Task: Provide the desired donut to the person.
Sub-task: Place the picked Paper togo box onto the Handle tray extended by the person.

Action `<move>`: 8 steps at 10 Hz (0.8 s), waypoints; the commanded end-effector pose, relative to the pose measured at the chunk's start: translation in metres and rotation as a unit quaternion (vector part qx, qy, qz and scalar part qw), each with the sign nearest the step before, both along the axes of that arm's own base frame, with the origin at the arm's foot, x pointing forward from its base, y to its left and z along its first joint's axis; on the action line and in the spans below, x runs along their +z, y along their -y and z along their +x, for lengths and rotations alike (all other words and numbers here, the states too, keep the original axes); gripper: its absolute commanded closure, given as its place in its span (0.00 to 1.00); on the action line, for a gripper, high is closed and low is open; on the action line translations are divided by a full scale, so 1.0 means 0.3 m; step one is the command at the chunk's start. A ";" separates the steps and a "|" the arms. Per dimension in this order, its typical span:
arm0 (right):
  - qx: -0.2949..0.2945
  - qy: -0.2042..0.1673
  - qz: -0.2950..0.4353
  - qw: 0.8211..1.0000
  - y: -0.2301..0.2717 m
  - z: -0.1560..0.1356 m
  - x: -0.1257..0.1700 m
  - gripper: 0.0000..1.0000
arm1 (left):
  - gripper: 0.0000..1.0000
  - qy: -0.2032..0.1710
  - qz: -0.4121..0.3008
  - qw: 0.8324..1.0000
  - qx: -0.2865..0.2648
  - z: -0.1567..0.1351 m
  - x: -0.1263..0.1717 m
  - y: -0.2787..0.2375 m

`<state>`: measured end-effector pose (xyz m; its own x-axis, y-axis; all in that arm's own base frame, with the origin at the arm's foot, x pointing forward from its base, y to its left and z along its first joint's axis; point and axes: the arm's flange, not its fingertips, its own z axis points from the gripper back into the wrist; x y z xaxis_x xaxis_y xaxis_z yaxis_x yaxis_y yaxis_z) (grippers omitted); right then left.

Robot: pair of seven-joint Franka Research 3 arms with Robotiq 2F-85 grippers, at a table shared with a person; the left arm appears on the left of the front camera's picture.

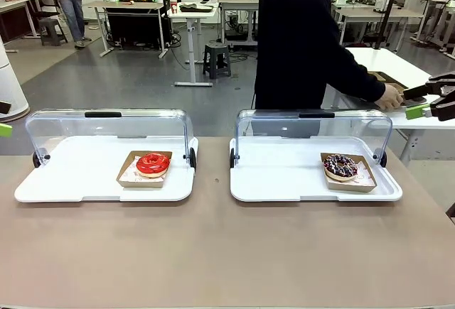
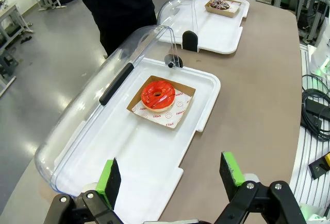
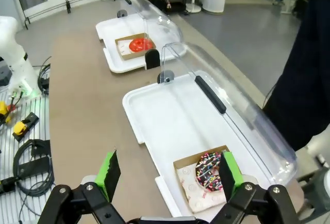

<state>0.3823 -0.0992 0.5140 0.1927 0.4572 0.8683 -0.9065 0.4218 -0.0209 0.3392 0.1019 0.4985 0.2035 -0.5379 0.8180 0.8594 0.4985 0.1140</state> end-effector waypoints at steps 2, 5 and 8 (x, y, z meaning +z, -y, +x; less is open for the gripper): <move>-0.039 0.007 -0.002 0.999 -0.013 0.001 -0.006 0.00 | 0.00 0.004 -0.005 1.000 0.004 0.001 0.000 0.002; -0.045 0.004 -0.025 0.999 -0.036 0.004 0.020 0.00 | 0.00 0.004 -0.005 1.000 0.004 0.001 0.000 0.002; -0.032 0.007 -0.022 0.999 0.001 0.008 0.022 0.00 | 0.00 0.004 -0.005 1.000 0.004 0.001 0.000 0.002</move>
<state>0.3869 -0.0930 0.5224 0.2095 0.4947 0.8434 -0.8797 0.4719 -0.0583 0.3392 0.1019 0.4985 0.2035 -0.5379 0.8180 0.8593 0.4985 0.1140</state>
